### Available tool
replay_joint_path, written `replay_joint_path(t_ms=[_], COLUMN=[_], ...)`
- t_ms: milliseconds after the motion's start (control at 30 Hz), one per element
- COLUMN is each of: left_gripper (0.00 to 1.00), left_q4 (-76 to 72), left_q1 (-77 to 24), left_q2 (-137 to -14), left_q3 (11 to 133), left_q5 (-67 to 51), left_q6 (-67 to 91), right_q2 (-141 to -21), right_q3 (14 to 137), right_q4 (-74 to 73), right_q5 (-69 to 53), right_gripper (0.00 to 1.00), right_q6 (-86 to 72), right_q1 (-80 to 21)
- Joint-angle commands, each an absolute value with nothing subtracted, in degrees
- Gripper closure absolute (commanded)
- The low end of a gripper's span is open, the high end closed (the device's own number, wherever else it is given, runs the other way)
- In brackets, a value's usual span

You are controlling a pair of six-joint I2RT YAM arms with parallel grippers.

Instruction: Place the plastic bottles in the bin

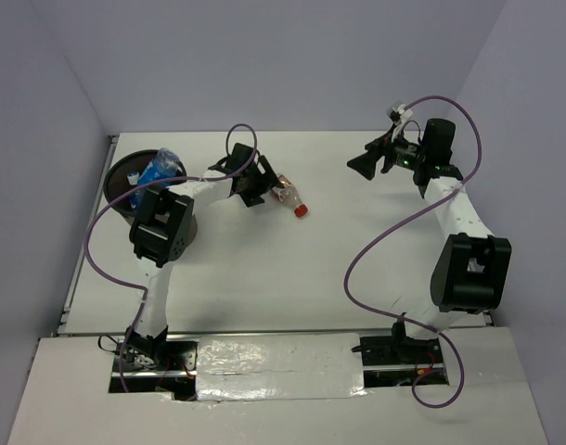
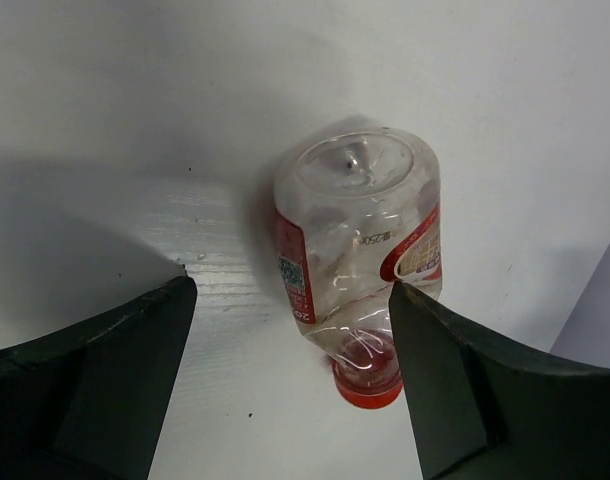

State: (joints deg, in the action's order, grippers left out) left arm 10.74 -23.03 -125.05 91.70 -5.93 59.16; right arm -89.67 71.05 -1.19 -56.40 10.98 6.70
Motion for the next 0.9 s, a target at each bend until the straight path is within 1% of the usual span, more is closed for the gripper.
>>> replay_joint_path(t_ms=[0, 167, 200, 233, 300, 567, 733, 867], left_gripper=[0.07, 0.07, 0.06, 0.01, 0.01, 0.01, 0.01, 0.01], left_q4=[12.1, 5.9, 4.9, 4.1, 2.5, 5.3, 15.8, 15.0], left_q1=[-23.3, -23.3, -23.3, -23.3, -23.4, -24.0, -25.7, -26.7], left_q2=[-125.9, -123.6, -123.6, -123.6, -123.7, -126.1, -130.7, -129.6], left_q3=[88.6, 85.3, 85.2, 84.9, 84.9, 89.5, 97.9, 96.4], left_q5=[-6.3, -10.0, -10.7, -11.0, -11.6, -12.1, -10.2, -8.6], left_q6=[61.7, 65.5, 66.6, 67.1, 68.0, 65.4, 60.4, 58.6], right_q2=[-86.7, -86.7, -86.9, -86.8, -86.8, -86.7, -86.7, -86.7], right_q3=[70.8, 70.4, 70.3, 70.2, 70.0, 69.6, 69.6, 69.7], right_q4=[0.9, 1.5, 1.7, 1.8, 1.8, 1.5, 1.8, 1.4], right_q5=[-57.4, -57.5, -57.5, -57.6, -57.6, -57.2, -57.2, -57.1], right_gripper=[0.00, 0.00, 0.00, 0.00, 0.00, 0.00, 0.00, 0.00], right_q6=[11.6, 11.3, 11.1, 10.9, 10.9, 11.9, 11.7, 12.0], right_q1=[7.1, 7.1, 7.1, 7.1, 7.0, 7.1, 7.1, 7.1])
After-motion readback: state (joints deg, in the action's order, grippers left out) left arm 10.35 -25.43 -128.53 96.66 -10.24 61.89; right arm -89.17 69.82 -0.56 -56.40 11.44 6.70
